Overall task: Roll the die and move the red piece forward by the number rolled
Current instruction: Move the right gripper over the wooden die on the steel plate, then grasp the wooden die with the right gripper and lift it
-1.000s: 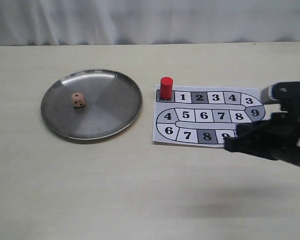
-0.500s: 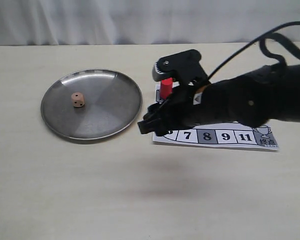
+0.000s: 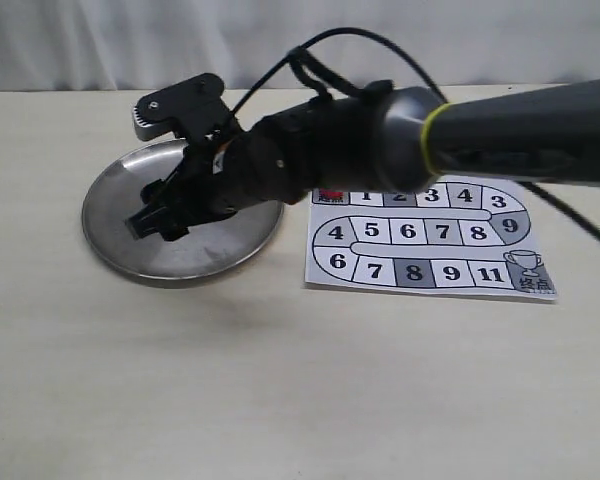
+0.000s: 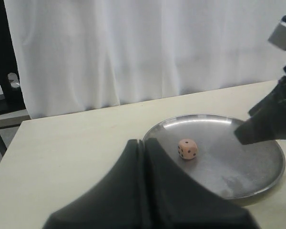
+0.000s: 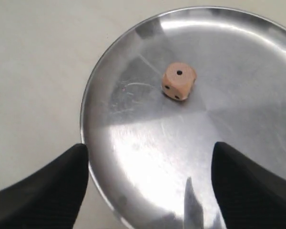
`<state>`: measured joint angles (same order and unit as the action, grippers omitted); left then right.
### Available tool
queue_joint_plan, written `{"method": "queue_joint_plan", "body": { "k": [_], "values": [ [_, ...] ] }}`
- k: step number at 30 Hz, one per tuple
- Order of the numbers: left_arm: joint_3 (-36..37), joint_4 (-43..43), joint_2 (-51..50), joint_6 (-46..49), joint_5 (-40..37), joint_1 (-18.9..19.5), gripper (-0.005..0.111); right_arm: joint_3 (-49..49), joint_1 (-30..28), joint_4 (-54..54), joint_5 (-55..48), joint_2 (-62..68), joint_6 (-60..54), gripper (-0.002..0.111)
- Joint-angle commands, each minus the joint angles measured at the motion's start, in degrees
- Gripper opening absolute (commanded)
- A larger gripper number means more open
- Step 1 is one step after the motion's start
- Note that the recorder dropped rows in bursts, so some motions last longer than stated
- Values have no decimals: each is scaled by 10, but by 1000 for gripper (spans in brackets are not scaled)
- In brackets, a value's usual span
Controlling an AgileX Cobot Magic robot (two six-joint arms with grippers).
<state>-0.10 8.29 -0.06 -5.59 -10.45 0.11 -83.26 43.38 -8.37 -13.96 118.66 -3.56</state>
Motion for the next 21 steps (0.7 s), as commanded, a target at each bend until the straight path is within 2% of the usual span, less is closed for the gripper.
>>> {"method": "queue_joint_plan", "body": {
  "k": [1,10,21],
  "values": [
    [1,-2,1,-1,5,-1,0,-107,1,4,-36,95,-24,68],
    [1,-2,1,-1,5,-1,0,-281,-3,3,-46,233,-63,68],
    [1,-2,1,-1,5,-1,0,-314,-22,3,-26,272,-63,68]
  ]
}}
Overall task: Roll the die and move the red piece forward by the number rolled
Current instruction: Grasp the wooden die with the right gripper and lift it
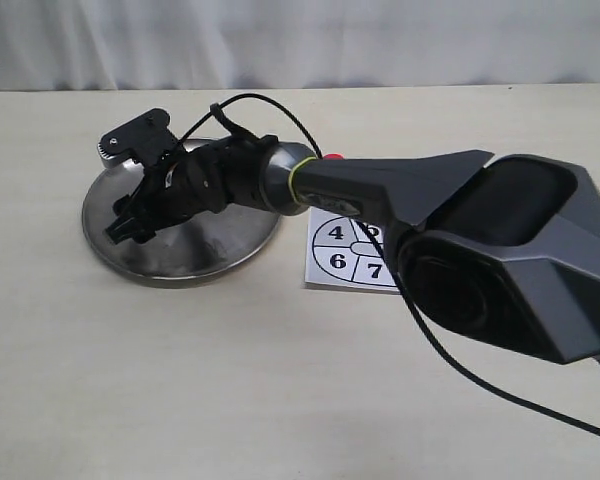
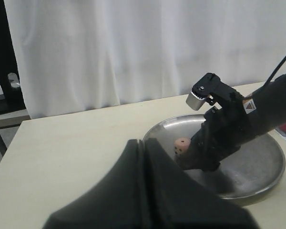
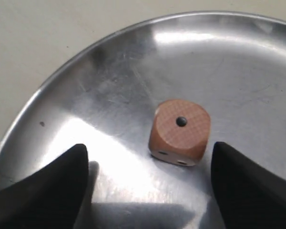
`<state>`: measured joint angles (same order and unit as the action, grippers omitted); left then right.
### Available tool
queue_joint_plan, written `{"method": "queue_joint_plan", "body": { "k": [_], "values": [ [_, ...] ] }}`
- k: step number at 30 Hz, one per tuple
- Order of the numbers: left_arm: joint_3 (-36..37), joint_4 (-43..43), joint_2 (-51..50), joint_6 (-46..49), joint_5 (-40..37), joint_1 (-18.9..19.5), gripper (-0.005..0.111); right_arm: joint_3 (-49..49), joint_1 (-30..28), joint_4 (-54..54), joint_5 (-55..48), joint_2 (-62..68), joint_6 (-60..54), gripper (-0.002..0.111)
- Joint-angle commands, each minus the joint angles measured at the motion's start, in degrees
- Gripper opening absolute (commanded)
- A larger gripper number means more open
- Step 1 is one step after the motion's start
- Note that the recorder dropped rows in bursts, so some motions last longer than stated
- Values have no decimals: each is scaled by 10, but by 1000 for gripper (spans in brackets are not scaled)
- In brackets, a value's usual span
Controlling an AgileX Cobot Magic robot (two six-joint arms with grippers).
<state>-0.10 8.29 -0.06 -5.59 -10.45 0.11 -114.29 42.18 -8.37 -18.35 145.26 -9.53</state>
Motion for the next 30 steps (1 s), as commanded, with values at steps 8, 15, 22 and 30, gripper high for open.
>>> {"method": "queue_joint_plan", "body": {
  "k": [8,15,22,30],
  "values": [
    [1,-2,1,-1,5,-1,0,-4,-13,-24,80,13,-4,68],
    [1,-2,1,-1,5,-1,0,-4,-13,-31,91,29,-4,61],
    [1,-2,1,-1,5,-1,0,-4,-13,-32,84,15,-4,9],
    [1,-2,1,-1,5,-1,0,-4,-39,-8,-86,-112,-3,4]
  ]
}}
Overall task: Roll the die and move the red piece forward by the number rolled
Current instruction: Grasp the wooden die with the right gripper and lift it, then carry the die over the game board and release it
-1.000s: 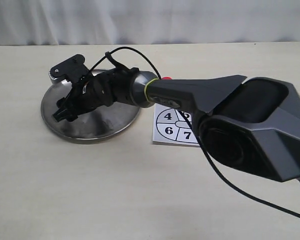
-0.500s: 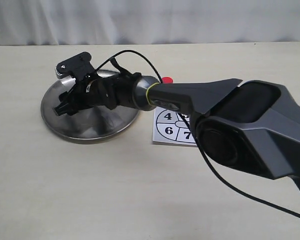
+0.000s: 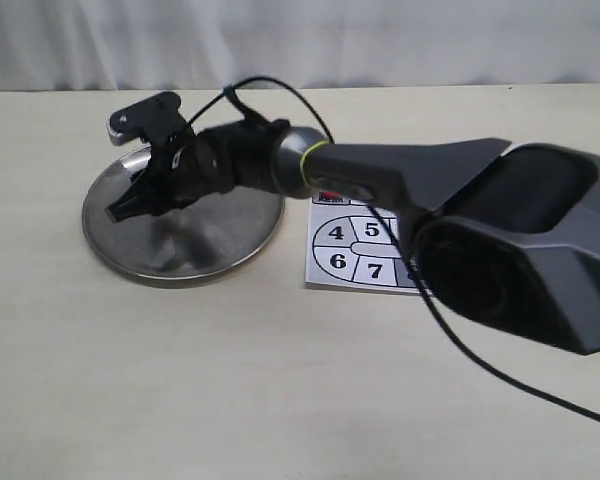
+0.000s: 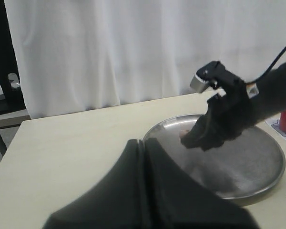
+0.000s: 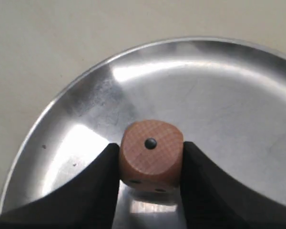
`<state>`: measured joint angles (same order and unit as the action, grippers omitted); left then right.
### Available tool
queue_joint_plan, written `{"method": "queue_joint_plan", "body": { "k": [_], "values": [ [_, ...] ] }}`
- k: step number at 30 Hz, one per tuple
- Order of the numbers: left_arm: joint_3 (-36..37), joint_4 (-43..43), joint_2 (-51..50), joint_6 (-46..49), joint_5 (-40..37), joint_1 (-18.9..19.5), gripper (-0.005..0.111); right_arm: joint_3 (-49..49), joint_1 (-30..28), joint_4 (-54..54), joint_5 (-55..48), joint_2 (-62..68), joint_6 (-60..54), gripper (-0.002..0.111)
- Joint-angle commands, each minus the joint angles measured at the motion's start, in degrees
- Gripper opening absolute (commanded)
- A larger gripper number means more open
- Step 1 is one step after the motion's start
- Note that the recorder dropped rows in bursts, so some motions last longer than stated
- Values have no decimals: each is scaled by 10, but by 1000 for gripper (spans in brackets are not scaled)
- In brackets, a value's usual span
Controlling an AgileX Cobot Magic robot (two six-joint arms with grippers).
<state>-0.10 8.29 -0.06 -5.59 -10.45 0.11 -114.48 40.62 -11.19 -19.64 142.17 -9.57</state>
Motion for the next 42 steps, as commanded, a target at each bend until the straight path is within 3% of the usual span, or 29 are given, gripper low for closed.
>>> {"method": "queue_joint_plan", "body": {
  "k": [1,8,13,21,26,30,33,36,37,38,39,42],
  "values": [
    [1,-2,1,-1,5,-1,0,-2,-30,20,-99,-101,-3,4],
    [1,-2,1,-1,5,-1,0,0,-114,20,-265,-255,-3,4],
    [1,-2,1,-1,5,-1,0,47,-197,20,-328,-311,13,4],
    [1,-2,1,-1,5,-1,0,218,-282,16,-294,-315,14,4],
    [1,-2,1,-1,5,-1,0,301,-288,19,-228,-289,14,4],
    [1,-2,1,-1,5,-1,0,315,-288,19,-219,-269,14,6],
    [1,-2,1,-1,5,-1,0,315,-288,27,-217,-260,14,19],
    [1,-2,1,-1,5,-1,0,315,-288,33,-213,-259,16,41],
    [1,-2,1,-1,5,-1,0,315,-288,33,-208,-259,25,57],
    [1,-2,1,-1,5,-1,0,315,-288,33,-207,-259,28,63],
    [1,-2,1,-1,5,-1,0,315,-288,33,-209,-259,28,76],
    [1,-2,1,-1,5,-1,0,315,-288,33,-207,-259,28,87]
  ]
}}
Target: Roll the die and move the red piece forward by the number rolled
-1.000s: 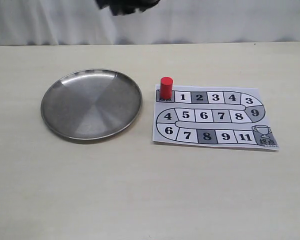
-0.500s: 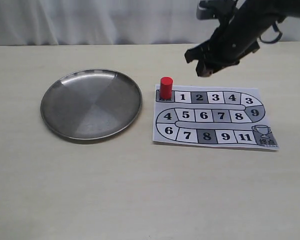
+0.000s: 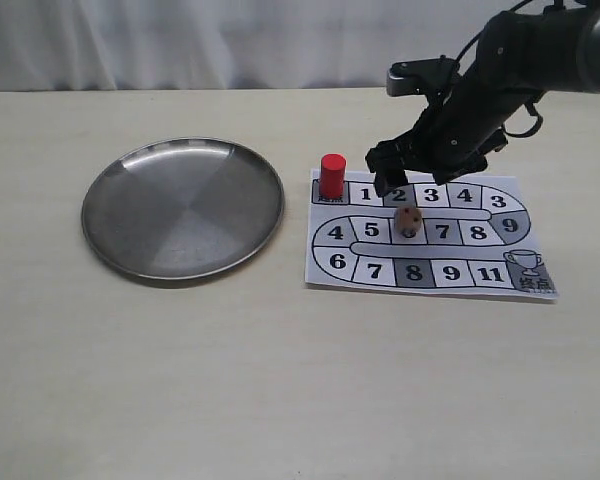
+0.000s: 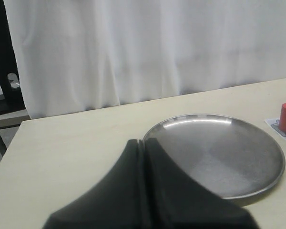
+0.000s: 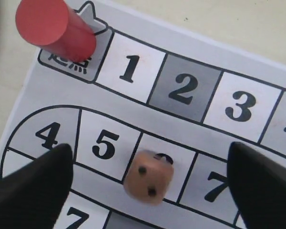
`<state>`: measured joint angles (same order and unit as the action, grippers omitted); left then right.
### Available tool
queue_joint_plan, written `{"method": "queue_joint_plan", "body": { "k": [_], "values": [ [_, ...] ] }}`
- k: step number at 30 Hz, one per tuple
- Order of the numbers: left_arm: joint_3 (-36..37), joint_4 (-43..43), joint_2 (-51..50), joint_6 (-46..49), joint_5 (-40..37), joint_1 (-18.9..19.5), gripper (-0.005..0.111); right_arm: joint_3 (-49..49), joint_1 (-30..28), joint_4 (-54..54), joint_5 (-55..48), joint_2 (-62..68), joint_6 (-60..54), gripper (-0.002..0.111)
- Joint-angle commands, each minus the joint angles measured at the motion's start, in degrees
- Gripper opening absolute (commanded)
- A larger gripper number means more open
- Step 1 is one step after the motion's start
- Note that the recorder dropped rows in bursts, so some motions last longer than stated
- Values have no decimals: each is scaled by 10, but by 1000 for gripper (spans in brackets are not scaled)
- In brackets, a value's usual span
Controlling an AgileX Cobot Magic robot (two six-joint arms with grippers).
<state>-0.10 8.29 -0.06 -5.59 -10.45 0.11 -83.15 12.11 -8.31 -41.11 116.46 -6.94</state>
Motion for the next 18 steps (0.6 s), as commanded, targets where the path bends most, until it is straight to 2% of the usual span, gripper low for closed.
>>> {"method": "queue_joint_plan", "body": {
  "k": [1,7,9,11,16,17,18],
  "values": [
    [1,-2,1,-1,5,-1,0,1,-2,4,8,-2,1,87],
    [1,-2,1,-1,5,-1,0,1,-2,4,8,-2,1,87],
    [1,-2,1,-1,5,-1,0,-1,-2,4,5,-3,1,83],
    [1,-2,1,-1,5,-1,0,-1,-2,4,5,-9,-2,66],
    [1,-2,1,-1,5,-1,0,-1,-2,4,-3,-42,-8,10],
    [1,-2,1,-1,5,-1,0,-1,-2,4,-8,-49,-8,4],
    [1,-2,1,-1,5,-1,0,-1,-2,5,-16,-57,-13,4]
  ]
}}
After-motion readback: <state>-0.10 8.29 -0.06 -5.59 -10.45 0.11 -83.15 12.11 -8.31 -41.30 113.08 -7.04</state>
